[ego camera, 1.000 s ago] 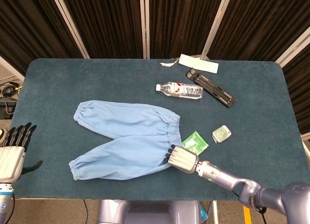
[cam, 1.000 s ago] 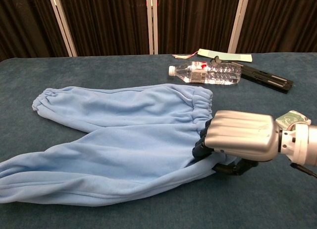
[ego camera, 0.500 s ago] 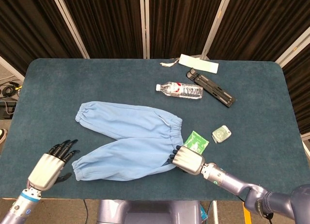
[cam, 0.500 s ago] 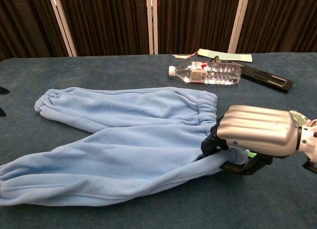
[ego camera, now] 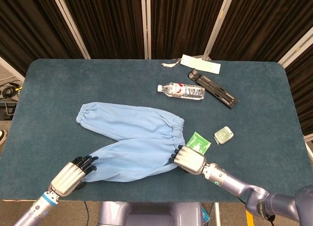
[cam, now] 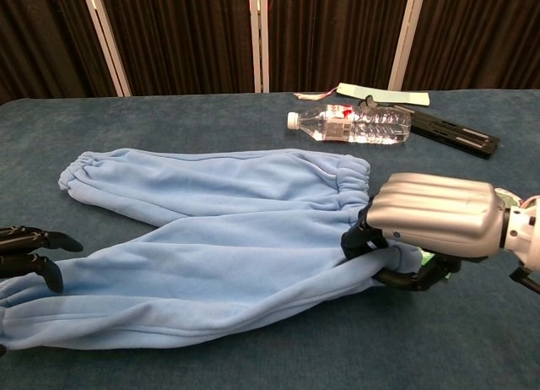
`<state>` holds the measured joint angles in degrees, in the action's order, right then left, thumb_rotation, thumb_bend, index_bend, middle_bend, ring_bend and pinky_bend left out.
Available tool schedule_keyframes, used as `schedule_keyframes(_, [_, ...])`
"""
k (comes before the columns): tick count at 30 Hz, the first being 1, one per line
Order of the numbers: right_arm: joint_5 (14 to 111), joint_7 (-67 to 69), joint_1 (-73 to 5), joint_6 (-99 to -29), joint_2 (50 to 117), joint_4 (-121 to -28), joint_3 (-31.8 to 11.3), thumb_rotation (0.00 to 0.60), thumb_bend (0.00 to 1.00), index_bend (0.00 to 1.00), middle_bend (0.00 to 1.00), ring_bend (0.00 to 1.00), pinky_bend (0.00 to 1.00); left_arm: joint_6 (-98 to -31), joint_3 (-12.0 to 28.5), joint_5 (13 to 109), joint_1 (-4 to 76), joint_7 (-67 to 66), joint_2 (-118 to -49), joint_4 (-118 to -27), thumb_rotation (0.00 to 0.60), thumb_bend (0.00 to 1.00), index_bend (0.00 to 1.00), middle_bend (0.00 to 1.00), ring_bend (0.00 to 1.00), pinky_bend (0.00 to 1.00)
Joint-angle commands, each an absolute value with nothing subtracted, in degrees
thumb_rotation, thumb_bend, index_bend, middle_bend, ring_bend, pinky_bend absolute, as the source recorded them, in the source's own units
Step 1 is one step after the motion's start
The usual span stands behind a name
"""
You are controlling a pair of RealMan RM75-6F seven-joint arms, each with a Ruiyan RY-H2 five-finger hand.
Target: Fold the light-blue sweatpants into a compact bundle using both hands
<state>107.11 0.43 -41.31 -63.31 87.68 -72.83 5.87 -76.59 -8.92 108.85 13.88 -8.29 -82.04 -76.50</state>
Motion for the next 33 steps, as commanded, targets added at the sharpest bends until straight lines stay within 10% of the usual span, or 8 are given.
schedule_keyframes(1, [106.90,0.15,-41.51,-63.11,87.73,-73.04,5.80,0.600,0.43,0.69,0.62,0.57,0.53,-77.06,-9.52,108.83,13.85,-7.65,-81.60,-76.36,0.600,0.23,0.35,0.13,0.17,0.30])
schedule_keyframes(12, [106.21,-0.67,-41.82,-62.57,88.35,-73.38,5.99,0.600,0.43,0.69,0.62,0.57,0.53,-75.18,-9.64,106.52,14.45,-5.80,-84.59,-71.81,0.600,0.23,0.35,0.10,0.17,0.30])
schedule_keyframes(20, [104.52,0.40,-41.78,-62.51,87.91,-74.50,5.42,0.600,0.45,0.69,0.62,0.57,0.53,-76.55,-8.62,105.02,14.94,-2.64,-85.99,-70.24,0.600,0.62,0.55,0.26,0.29,0.42])
schedule_keyframes(33, [95.70,4.13,-42.38,-59.00,85.41,-81.09,0.67,0.600,0.46,0.69,0.62,0.57,0.53,-73.79,-2.90,96.59,17.60,-3.03,-79.15,-81.93,0.600,0.66,0.69,0.38,0.39,0.47])
